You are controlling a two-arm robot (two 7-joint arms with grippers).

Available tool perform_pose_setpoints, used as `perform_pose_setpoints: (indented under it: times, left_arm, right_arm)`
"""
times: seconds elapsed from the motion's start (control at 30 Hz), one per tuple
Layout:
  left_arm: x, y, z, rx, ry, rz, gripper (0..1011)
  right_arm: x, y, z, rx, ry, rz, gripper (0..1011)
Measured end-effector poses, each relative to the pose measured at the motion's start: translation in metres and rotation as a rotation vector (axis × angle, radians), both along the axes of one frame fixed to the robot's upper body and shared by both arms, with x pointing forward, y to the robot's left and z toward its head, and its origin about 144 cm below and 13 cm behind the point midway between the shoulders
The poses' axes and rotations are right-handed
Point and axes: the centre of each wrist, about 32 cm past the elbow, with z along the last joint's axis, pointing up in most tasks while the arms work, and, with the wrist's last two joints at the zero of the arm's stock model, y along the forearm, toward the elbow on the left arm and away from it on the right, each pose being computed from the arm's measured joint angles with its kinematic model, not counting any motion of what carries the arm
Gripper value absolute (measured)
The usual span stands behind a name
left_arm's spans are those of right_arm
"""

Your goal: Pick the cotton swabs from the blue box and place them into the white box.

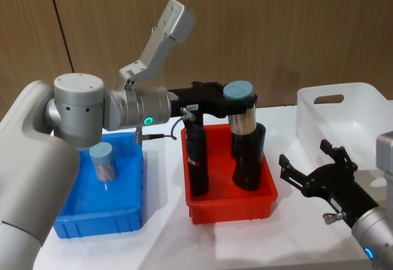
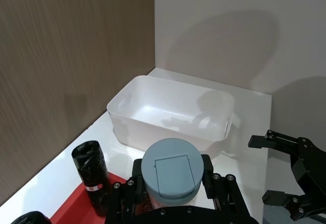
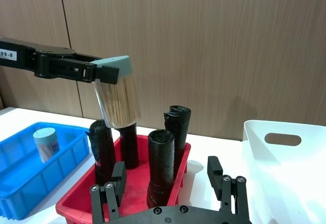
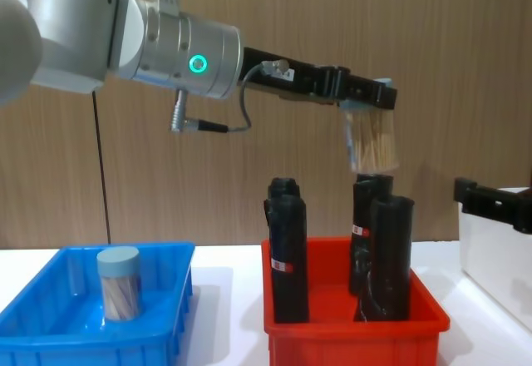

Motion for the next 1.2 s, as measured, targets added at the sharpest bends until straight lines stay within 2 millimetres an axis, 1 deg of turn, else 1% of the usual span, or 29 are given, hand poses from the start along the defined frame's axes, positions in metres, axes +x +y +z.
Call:
perform_pose_setpoints:
  times: [0.37,0.6,0.83,1.2]
  left_arm:
    - [0.005,-0.003,0.004,0.009,0.01,-0.02,660]
    - [0.006,-0.004,0.006,0.012,0.013,-0.026,660]
    - [0.007,-0.005,0.006,0.013,0.015,-0.029,660]
    - [0.008,-0.005,0.007,0.015,0.016,-0.032,660]
  right_arm:
    - [0.0,0.0,0.001,-0.002,-0.002,0.002,1002]
    - [0.004,0.0,0.004,-0.038,-0.004,0.017,1002]
    - [0.013,-0.001,0.009,-0.09,0.0,0.06,1002]
    - [0.034,-0.001,0.019,-0.134,0.02,0.14,1002]
